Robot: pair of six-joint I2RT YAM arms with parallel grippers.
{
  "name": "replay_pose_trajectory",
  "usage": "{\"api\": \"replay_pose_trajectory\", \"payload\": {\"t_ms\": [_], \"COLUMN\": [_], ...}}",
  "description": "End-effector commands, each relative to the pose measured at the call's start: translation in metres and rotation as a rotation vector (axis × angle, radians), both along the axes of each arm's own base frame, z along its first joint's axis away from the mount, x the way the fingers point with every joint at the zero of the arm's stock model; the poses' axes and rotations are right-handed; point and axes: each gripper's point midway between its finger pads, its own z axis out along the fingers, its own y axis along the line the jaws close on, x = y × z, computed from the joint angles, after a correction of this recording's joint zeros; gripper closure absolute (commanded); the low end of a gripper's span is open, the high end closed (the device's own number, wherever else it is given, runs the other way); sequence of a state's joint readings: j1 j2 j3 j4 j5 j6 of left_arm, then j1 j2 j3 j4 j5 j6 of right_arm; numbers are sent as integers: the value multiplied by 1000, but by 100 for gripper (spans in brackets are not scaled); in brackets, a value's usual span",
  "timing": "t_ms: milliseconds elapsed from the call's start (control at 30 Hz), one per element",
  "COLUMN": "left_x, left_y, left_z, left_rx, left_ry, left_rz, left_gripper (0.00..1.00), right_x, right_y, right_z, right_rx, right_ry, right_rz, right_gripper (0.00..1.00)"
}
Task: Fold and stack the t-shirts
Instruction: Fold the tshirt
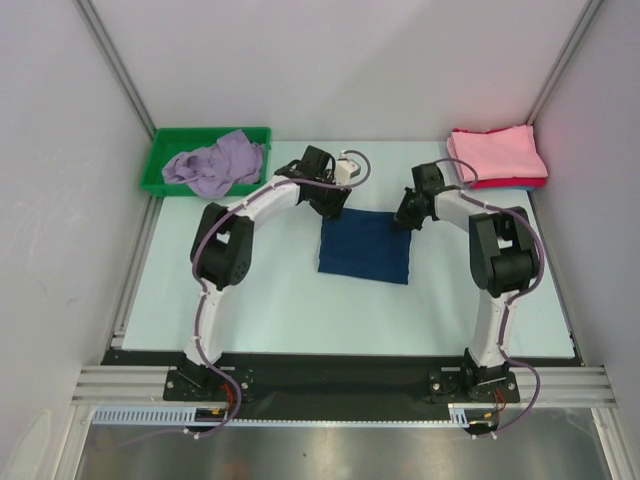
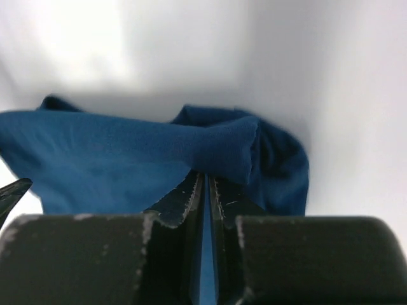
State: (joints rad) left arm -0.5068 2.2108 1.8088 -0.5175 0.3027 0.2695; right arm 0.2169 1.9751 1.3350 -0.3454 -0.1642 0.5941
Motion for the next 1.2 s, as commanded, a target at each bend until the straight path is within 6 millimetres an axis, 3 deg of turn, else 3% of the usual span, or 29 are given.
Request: {"api": "replay_pose_trajectory", "payload": {"t_ms": [0,200,267,367,400,433,467,500,533,567,600,633,667,700,733,800,833,900,1000,1167], "left_x": [25,44,48,54,51,49,46,36,29,21,0,-16,-28,-51,-72,-106,-122,-135,-132,-122], "left_y": [2,8,11,9,10,8,8,10,9,8,9,3,-2,0,-14,-16,-22,-16,-6,12], "left_z": [1,-21,-17,19,29,60,73,72,105,111,94,110,108,83,77,53,44,19,-5,-38], "left_rx": [-33,30,38,3,-4,-39,-56,-68,-113,-131,-128,-154,-167,-141,-146,-106,-100,-72,-3,122], "left_ry": [-5,-14,-23,-71,-84,-130,-147,-127,-177,-180,-132,-155,-152,-93,-65,24,60,107,103,87], "left_rz": [55,111,127,130,123,119,117,111,105,97,77,51,25,-2,-60,-116,-150,-152,-140,-122], "left_gripper": [54,50,48,43,41,41,40,39,38,38,39,41,43,51,55,64,65,67,67,68], "right_x": [41,53,57,58,59,58,53,45,39,32,13,3,-7,-18,-40,-57,-77,-89,-107,-116], "right_y": [-1,-19,-21,-30,-32,-36,-38,-40,-41,-40,-34,-28,-22,-11,-3,13,18,24,23,-4], "right_z": [25,5,10,33,55,64,71,75,91,97,84,98,95,92,84,79,60,52,28,-8], "right_rx": [33,18,13,-34,-45,-72,-93,-106,-115,-116,-118,-95,-75,-40,7,68,100,127,144,49], "right_ry": [-100,-57,-66,-95,-138,-158,-160,-158,-188,-200,-164,-191,-186,-169,-134,-119,-57,-48,4,63], "right_rz": [-39,-105,-100,-95,-90,-95,-85,-84,-87,-82,-64,-56,-45,-41,-17,-1,-5,-3,-14,-60], "right_gripper": [89,86,84,83,82,80,79,79,78,78,78,78,77,77,77,78,77,78,78,79]}}
